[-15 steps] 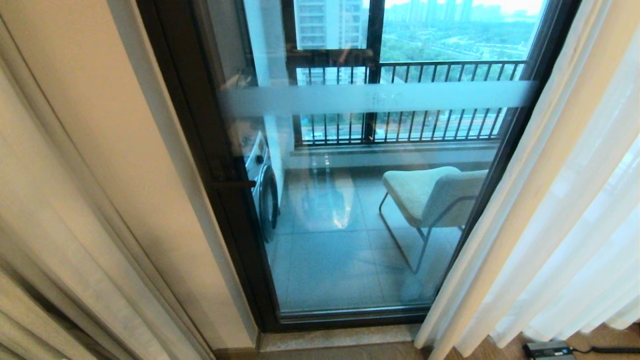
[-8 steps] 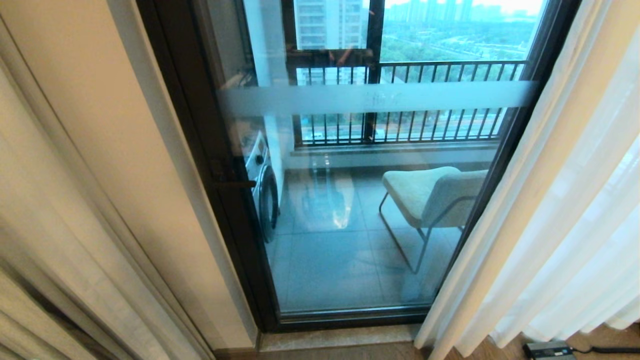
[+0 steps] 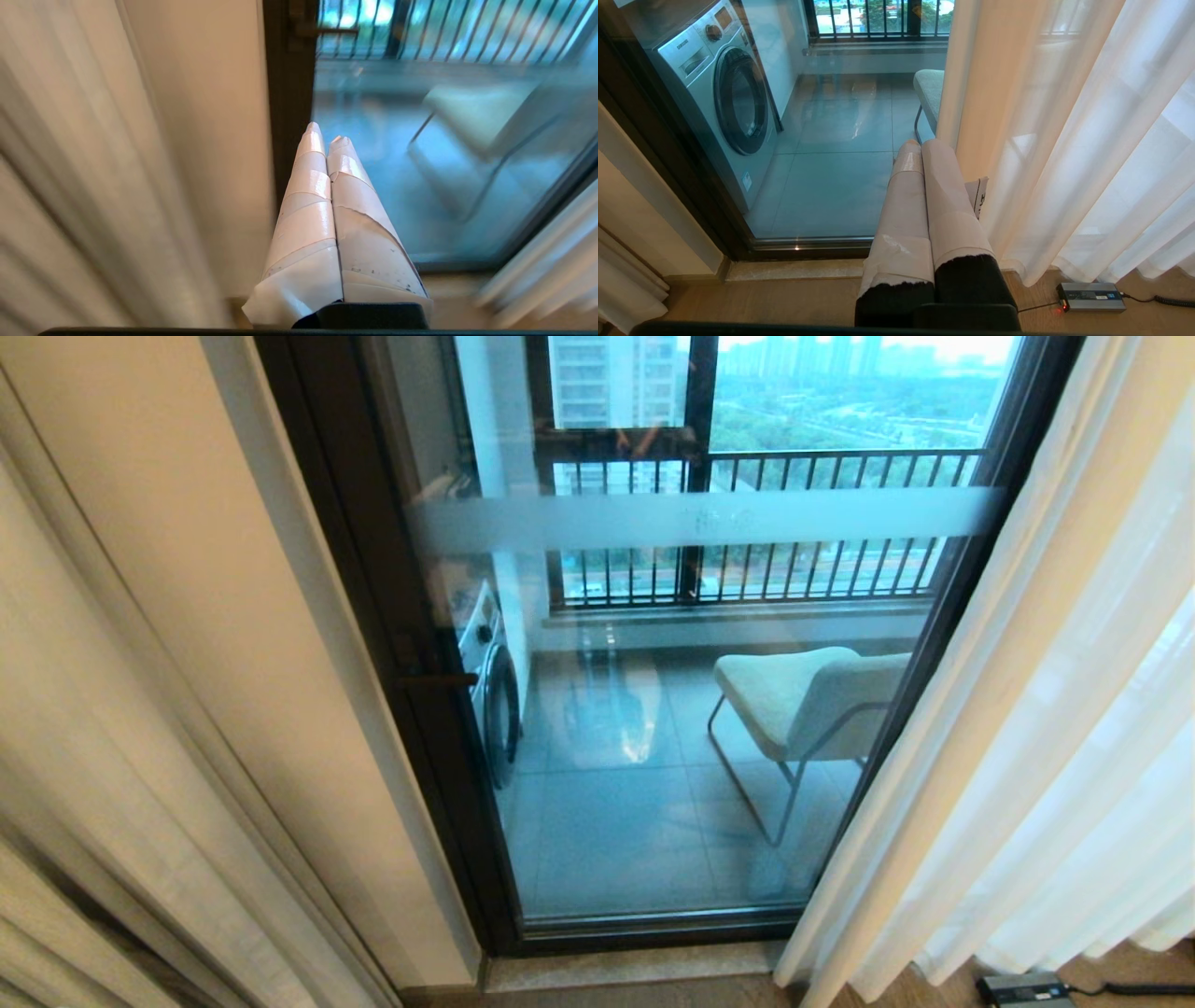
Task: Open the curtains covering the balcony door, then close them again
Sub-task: Pull the inner curtains open on both sides
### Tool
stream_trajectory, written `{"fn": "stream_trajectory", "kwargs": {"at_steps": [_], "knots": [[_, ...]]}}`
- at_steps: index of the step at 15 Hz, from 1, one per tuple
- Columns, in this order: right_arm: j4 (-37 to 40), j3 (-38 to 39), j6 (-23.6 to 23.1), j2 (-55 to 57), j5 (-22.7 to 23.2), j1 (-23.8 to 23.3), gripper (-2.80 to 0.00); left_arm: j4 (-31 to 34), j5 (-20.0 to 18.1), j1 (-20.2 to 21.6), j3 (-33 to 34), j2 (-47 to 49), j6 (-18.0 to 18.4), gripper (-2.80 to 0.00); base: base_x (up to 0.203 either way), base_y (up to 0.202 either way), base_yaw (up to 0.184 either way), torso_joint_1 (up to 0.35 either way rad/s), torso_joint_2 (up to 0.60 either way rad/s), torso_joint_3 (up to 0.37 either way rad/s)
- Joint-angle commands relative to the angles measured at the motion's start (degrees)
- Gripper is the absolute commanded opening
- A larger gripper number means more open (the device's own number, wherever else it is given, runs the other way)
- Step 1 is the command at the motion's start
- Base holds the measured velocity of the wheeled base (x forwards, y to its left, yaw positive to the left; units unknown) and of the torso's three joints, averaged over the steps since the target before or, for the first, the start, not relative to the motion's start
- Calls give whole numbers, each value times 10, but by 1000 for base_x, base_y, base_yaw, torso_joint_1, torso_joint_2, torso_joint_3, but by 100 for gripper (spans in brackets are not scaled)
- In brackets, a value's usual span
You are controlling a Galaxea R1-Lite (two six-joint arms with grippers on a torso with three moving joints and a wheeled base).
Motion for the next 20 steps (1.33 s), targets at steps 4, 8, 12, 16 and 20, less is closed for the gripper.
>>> {"fn": "stream_trajectory", "kwargs": {"at_steps": [4,8,12,16,20], "knots": [[0,0,0,0,0,0,-280,14,-5,0,0,-1,53,-280,0,0,0,0,0,0],[0,0,0,0,0,0,-280,13,-5,0,0,-1,53,-280,0,0,0,0,0,0],[0,0,-1,0,0,0,-280,13,-5,0,0,-1,53,-280,0,0,0,0,0,0],[0,0,-1,0,0,0,-280,13,-5,0,0,-1,53,-280,0,0,0,0,0,0],[0,0,-1,0,0,0,-280,13,-5,0,0,-1,53,-280,0,0,0,0,0,0]]}}
